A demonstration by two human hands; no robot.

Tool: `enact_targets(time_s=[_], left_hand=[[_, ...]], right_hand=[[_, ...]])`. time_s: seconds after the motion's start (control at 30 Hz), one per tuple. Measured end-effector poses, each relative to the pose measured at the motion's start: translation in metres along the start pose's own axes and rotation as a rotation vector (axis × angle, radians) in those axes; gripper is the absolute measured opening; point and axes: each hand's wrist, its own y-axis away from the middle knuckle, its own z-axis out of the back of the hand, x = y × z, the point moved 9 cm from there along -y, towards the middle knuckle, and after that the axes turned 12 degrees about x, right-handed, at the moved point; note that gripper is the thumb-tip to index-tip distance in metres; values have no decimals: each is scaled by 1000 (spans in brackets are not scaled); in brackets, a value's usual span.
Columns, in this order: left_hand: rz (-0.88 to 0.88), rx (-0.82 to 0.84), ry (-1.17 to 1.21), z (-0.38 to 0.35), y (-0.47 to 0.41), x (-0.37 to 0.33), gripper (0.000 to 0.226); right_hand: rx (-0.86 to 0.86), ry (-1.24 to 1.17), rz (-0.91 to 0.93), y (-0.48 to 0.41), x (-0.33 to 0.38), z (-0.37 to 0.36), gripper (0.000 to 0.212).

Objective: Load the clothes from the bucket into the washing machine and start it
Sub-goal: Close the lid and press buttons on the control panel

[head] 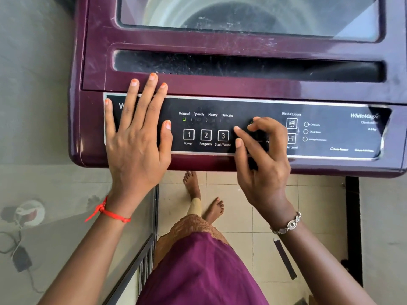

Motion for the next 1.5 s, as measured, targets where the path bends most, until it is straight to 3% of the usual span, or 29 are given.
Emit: enact_targets(time_s=[0.3,1.5], left_hand=[[83,-46,67,1,2,-6,53],[51,-54,131,6,0,-14,51]], right_hand=[[-215,185,-103,22,-37,54,22],[-250,400,-133,8,-40,47,20]])
